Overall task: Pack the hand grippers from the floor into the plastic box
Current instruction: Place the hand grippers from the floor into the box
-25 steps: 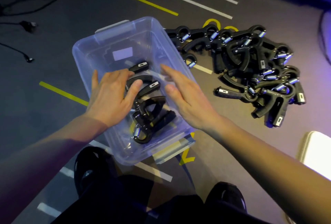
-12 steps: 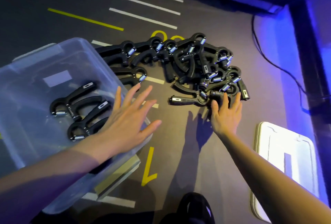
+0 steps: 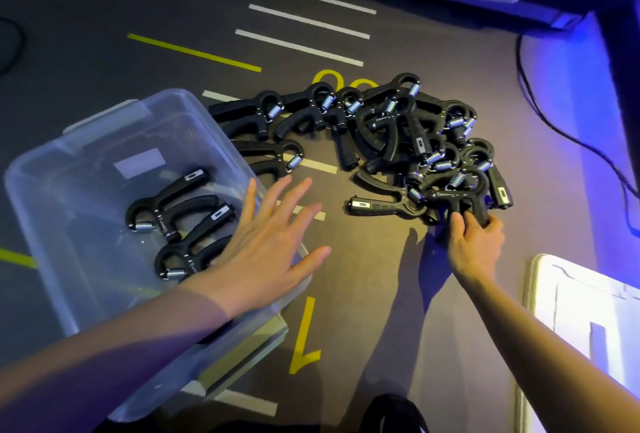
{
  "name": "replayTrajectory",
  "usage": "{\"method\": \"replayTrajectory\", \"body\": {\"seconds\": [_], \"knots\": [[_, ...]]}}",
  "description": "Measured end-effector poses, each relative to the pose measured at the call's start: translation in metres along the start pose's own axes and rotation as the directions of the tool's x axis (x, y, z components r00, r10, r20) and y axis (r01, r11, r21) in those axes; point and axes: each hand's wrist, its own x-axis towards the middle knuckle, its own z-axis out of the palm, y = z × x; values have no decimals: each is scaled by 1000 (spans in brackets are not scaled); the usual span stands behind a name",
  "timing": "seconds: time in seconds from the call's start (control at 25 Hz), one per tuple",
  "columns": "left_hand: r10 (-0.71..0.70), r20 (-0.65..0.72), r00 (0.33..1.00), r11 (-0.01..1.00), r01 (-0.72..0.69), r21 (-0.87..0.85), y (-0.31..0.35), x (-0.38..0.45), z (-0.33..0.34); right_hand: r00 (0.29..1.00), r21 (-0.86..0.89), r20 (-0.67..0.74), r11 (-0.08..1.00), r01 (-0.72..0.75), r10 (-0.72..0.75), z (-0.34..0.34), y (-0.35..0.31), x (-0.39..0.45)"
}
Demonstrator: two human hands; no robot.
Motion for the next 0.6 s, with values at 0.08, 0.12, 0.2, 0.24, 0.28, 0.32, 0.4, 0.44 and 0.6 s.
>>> {"method": "replayTrajectory", "body": {"seconds": [0.08,0.12,0.2,0.24,0.28,0.32,0.4,0.44,0.6], "knots": [[-47,-31,998,999,47,8,-1,-2,-3,991,88,-42,987,133,-130,-8,-8,-9],[-69,-55,996,997,70,13,-4,-3,-6,981,153,-49,969,192,-187,-12,-18,-13],[-110,-122,986,994,112,15,-14,-7,-13,954,232,-56,926,299,-294,-20,-47,-20],[-143,-154,978,989,147,12,-22,-10,-17,934,230,-58,906,355,-352,-22,-68,-25],[-194,-187,963,980,198,5,-33,-15,-22,908,243,-47,877,415,-416,-22,-93,-29],[-253,-220,942,966,257,-8,-45,-21,-25,881,300,-23,837,458,-473,-21,-118,-34],[-373,-266,889,925,379,-31,-73,-37,-33,803,470,65,728,500,-593,-16,-171,-48],[-426,-284,859,900,434,-40,-88,-46,-37,724,522,93,653,549,-683,-12,-196,-59],[-605,-308,735,786,612,-84,-138,-82,-47,287,501,243,373,781,-927,25,-270,-105]]}}
